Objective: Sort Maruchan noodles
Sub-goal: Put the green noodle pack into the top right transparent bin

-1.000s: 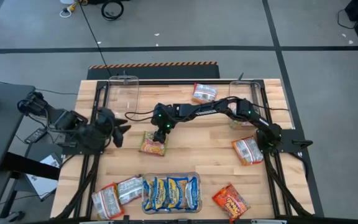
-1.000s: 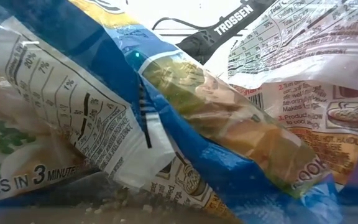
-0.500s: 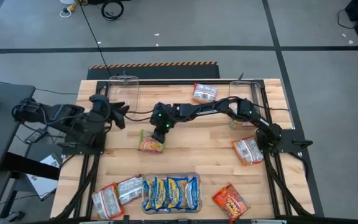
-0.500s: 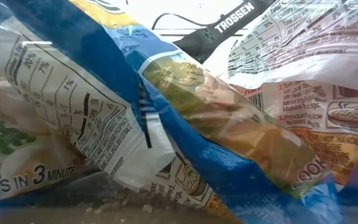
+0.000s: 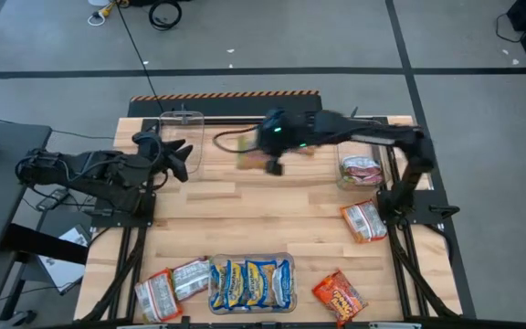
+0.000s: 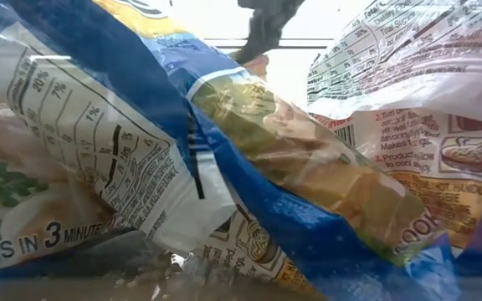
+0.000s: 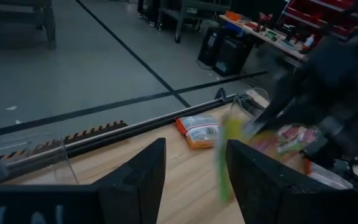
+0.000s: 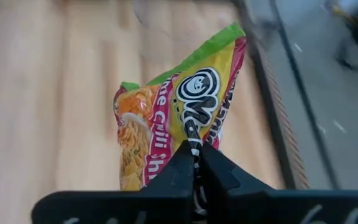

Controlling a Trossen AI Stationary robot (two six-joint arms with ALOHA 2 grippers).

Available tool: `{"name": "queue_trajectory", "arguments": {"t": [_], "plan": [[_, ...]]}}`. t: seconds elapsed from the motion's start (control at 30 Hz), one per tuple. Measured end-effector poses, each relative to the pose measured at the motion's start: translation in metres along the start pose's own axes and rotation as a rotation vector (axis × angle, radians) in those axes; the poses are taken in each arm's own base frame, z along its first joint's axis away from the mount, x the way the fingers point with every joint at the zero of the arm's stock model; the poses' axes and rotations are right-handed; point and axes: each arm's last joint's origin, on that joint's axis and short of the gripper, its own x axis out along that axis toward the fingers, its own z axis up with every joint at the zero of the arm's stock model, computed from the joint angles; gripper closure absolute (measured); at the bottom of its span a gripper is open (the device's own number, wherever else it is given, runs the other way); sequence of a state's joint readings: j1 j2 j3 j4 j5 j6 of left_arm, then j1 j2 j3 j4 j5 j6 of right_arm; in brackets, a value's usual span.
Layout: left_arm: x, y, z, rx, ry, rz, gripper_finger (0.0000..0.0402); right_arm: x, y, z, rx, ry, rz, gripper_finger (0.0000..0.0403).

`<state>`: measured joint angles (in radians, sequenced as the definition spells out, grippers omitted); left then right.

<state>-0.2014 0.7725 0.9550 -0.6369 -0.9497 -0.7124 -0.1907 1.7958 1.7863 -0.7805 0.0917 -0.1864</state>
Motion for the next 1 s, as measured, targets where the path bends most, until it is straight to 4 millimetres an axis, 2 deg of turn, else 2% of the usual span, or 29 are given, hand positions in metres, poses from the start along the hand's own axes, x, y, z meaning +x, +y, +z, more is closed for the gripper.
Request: {"name": "queue_trajectory", "arguments": {"t": [0.1, 0.23, 0.37, 0.47, 0.67, 0.83, 1.0], "plan": [[0.002, -0.002, -0.001, 0.009, 0.014, -0.016, 0.0228, -0.047, -0.01, -0.014, 0.001, 0.096, -0.075, 0.0389], [0.003, -0.014, 0.003, 0.045, 0.029, -0.154, 0.0228, -0.101, -0.024, -0.035, 0.008, 0.195, -0.177, 0.039], [0.006, -0.031, 0.012, 0.031, -0.042, -0.276, 0.0228, -0.13, -0.04, -0.064, -0.036, 0.26, -0.295, 0.039], [0.009, -0.043, 0.018, 0.027, -0.109, -0.34, 0.0228, -0.142, -0.048, -0.096, -0.104, 0.328, -0.361, 0.039], [0.019, -0.061, 0.019, 0.008, -0.19, -0.36, 0.0228, -0.135, -0.055, -0.172, -0.233, 0.448, -0.428, 0.039], [0.029, -0.07, 0.014, -0.007, -0.194, -0.354, 0.0228, -0.106, -0.048, -0.231, -0.411, 0.595, -0.476, 0.039], [0.033, -0.075, 0.009, -0.004, -0.185, -0.351, 0.0228, -0.074, -0.044, -0.266, -0.596, 0.656, -0.503, 0.0387]]}}
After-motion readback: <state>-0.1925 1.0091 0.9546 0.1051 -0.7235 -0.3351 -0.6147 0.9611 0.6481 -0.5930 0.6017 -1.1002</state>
